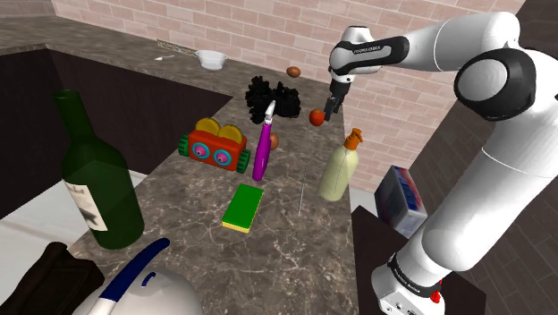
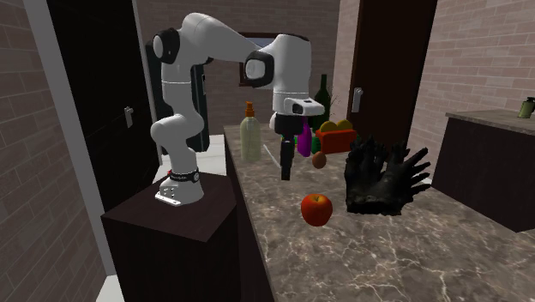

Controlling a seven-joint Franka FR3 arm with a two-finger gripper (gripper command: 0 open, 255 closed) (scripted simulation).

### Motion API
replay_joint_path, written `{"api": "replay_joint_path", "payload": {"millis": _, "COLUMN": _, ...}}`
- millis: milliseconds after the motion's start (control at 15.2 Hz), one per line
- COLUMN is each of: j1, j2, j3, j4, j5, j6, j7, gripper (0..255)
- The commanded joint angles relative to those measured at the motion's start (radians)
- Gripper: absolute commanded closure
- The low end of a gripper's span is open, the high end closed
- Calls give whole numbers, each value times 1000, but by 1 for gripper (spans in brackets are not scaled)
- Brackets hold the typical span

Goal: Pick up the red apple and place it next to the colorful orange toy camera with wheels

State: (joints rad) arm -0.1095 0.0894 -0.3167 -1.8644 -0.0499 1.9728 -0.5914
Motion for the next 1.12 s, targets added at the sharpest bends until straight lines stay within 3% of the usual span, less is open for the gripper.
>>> {"api": "replay_joint_path", "payload": {"millis": 0, "j1": -22, "j2": 84, "j3": -11, "j4": 92, "j5": 42, "j6": 1, "j7": -54, "gripper": 0}}
{"api": "replay_joint_path", "payload": {"millis": 330, "j1": -77, "j2": 253, "j3": -8, "j4": 297, "j5": 125, "j6": -20, "j7": -135, "gripper": 0}}
{"api": "replay_joint_path", "payload": {"millis": 792, "j1": -81, "j2": 283, "j3": -3, "j4": 237, "j5": 136, "j6": 69, "j7": -142, "gripper": 0}}
{"api": "replay_joint_path", "payload": {"millis": 1056, "j1": -81, "j2": 283, "j3": -3, "j4": 237, "j5": 136, "j6": 69, "j7": -142, "gripper": 0}}
